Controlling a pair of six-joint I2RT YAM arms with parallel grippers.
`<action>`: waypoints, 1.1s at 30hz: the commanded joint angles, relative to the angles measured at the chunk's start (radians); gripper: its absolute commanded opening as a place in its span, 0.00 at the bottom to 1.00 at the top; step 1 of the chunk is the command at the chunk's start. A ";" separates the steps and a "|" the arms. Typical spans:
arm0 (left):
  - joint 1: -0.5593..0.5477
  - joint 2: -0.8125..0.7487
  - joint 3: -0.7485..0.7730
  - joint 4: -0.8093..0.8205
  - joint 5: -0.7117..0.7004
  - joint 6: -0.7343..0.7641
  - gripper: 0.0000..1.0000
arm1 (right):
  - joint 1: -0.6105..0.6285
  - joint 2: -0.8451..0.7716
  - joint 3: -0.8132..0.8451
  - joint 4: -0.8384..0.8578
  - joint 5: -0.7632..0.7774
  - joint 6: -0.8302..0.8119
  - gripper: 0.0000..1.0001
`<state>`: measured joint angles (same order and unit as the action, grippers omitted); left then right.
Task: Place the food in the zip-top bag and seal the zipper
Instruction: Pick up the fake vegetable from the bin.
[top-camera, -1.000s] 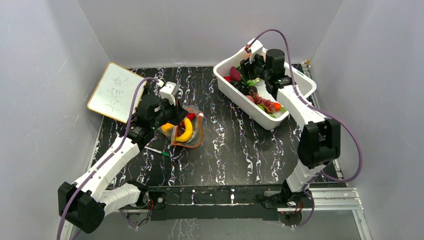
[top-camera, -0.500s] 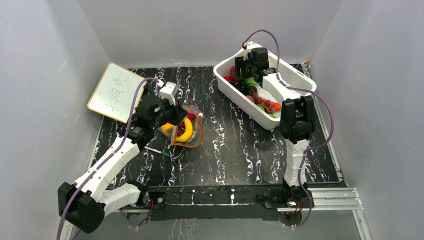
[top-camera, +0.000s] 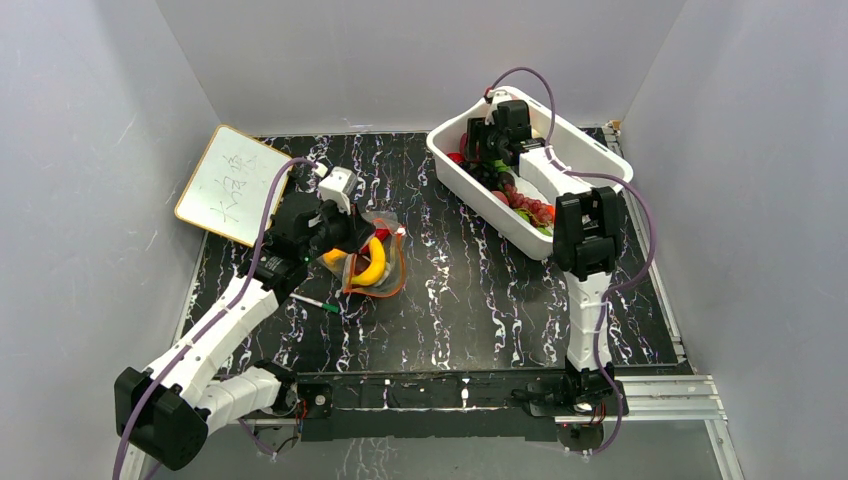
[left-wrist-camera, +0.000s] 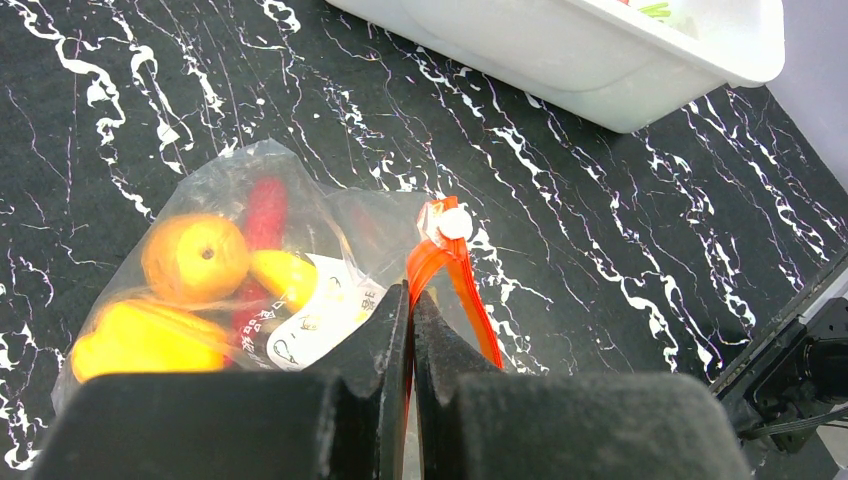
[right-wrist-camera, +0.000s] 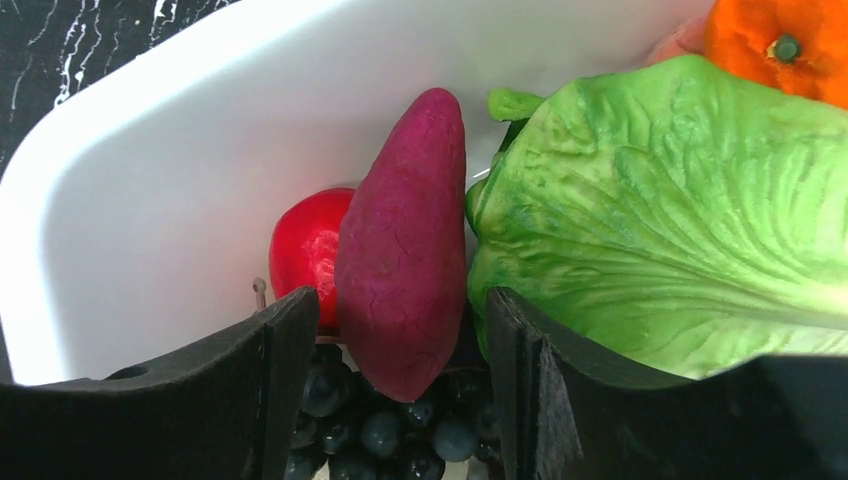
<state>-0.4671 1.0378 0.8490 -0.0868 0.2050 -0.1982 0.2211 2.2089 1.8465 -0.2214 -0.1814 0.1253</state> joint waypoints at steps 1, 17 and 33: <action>-0.002 -0.026 -0.009 0.028 0.002 0.009 0.00 | 0.014 0.005 0.050 0.044 0.022 0.008 0.61; -0.002 -0.048 -0.002 0.013 -0.003 0.010 0.00 | 0.020 -0.045 -0.004 0.074 0.061 -0.037 0.26; -0.003 -0.029 0.016 0.034 0.000 -0.027 0.00 | 0.020 -0.329 -0.188 -0.002 0.026 -0.080 0.21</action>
<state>-0.4671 1.0191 0.8394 -0.0868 0.2008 -0.2050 0.2382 2.0117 1.6875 -0.2218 -0.1307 0.0521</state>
